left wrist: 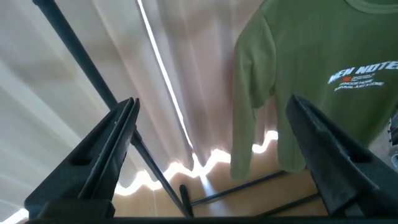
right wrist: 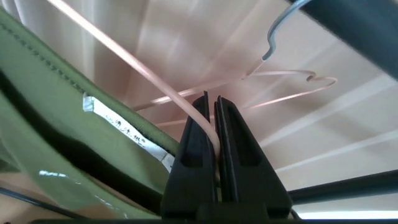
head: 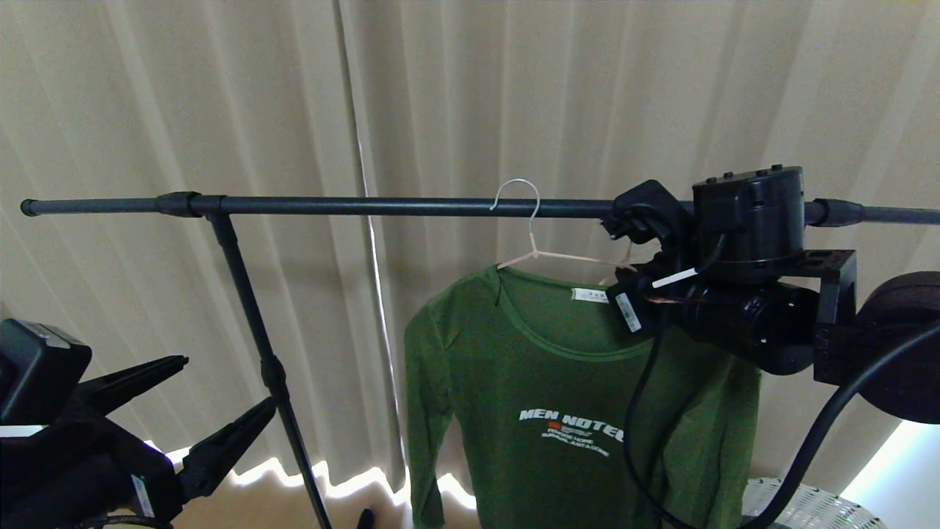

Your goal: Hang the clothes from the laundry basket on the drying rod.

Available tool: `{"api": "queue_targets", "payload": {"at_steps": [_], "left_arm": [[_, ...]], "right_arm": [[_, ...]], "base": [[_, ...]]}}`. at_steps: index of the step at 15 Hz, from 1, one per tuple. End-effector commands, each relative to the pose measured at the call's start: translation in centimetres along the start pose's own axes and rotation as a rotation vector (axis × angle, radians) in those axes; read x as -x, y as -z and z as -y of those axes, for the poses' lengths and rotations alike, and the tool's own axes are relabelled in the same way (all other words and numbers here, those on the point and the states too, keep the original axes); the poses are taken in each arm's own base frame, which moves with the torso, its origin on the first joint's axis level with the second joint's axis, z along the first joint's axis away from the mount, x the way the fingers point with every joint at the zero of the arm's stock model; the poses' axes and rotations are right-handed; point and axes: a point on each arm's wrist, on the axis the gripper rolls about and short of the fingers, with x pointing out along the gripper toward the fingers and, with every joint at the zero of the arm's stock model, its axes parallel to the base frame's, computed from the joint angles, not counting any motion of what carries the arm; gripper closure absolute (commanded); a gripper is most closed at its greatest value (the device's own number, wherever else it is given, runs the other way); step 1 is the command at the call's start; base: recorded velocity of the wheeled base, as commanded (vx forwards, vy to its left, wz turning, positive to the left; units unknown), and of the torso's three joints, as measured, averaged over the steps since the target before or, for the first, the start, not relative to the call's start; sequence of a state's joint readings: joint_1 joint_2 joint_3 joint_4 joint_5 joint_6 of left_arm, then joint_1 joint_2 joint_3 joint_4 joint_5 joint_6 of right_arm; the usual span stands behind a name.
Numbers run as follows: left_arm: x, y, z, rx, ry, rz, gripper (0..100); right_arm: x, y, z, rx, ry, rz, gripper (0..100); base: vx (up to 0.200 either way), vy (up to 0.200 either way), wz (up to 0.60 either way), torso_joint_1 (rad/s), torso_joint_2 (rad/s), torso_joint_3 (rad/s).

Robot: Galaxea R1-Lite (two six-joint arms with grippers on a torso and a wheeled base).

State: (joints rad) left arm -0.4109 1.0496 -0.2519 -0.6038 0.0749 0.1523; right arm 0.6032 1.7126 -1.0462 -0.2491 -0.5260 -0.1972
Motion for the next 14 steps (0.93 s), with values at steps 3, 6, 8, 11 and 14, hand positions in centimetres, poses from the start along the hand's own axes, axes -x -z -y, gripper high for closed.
{"api": "queue_targets", "payload": {"at_steps": [3, 6, 8, 11, 14], "left_arm": [[-0.8, -0.4, 1.8, -0.026, 0.131, -0.005, 0], [-4.2, -1.7, 2.5, -0.063, 0.139, -0.053, 0], [-6.1, -2.3, 2.6, -0.061, 0.124, -0.068, 0], [-9.1, -3.3, 2.4, -0.054, 0.058, -0.086, 0], [-11.5, -3.8, 2.0, -0.047, -0.049, -0.106, 0]], "right_arm": [[2.7, -1.6, 0.0, -0.017, -0.045, 0.087, 100], [4.9, -2.3, -0.8, -0.02, -0.129, 0.146, 100], [5.8, -2.6, -0.5, -0.027, -0.192, 0.182, 100], [6.9, -2.4, -0.3, -0.026, -0.255, 0.206, 100], [7.8, -1.7, 0.1, -0.021, -0.359, 0.228, 100]], "base": [[0.0, 0.0, 0.0, 0.0, 0.0, 0.0], [0.0, 0.0, 0.0, 0.0, 0.0, 0.0], [0.0, 0.0, 0.0, 0.0, 0.0, 0.0], [0.0, 0.0, 0.0, 0.0, 0.0, 0.0], [0.0, 0.0, 0.0, 0.0, 0.0, 0.0]]}}
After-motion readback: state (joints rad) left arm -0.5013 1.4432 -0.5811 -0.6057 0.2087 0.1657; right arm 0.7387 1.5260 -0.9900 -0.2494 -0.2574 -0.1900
